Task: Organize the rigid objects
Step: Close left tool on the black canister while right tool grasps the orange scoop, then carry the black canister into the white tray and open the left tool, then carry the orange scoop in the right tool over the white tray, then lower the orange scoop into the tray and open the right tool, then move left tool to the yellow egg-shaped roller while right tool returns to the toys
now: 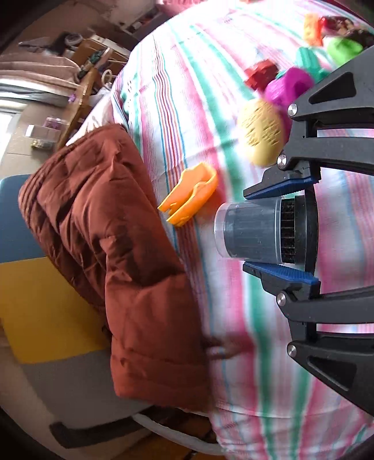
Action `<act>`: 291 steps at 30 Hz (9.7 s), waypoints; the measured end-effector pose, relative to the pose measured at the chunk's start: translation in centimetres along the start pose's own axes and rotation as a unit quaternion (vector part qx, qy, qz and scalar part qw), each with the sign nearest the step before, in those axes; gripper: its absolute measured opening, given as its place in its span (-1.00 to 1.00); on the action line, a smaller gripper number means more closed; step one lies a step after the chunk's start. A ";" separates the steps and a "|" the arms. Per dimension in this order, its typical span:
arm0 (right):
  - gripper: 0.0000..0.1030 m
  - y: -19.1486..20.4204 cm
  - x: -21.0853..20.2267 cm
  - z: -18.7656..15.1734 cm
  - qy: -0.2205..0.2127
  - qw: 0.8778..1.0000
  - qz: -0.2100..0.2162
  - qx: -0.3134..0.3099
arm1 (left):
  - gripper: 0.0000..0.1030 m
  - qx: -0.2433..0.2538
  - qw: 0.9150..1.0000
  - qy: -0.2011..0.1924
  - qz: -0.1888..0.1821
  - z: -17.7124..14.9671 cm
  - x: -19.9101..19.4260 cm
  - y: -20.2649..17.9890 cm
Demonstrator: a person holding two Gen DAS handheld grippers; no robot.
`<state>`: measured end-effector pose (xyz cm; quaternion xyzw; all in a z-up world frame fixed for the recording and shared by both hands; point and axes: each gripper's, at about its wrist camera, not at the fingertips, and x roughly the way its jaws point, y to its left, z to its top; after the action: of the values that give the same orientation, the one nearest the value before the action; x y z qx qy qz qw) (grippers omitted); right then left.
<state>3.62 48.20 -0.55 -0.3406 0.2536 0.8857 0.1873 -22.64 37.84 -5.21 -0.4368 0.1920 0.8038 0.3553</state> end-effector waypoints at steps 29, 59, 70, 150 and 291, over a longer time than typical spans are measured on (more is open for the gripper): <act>0.20 13.0 20.5 8.7 0.132 0.975 -0.040 -0.174 | -0.15 -0.118 0.987 -0.110 -0.006 -18.1 -18.6 7.9; -0.50 13.8 8.5 -9.6 0.213 0.931 0.020 -0.295 | -0.15 -0.217 0.972 -0.092 0.023 -24.4 -21.3 9.0; -0.50 11.0 7.4 -10.3 0.181 0.939 0.044 -0.288 | -0.15 -0.229 0.964 -0.092 0.095 -27.4 -23.6 8.2; -0.49 12.2 8.5 -10.8 0.144 0.936 0.029 -0.320 | 0.22 -0.218 0.959 -0.087 0.156 -25.4 -19.9 10.1; -0.43 6.9 0.4 -2.3 -0.026 0.977 -0.104 -0.183 | 0.31 -0.191 0.969 -0.098 0.123 -27.3 -23.7 6.5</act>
<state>1.01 41.42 -0.04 -0.3706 0.0457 0.9013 0.2198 -3.36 7.02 -0.21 -0.3884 0.0517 0.9021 0.1807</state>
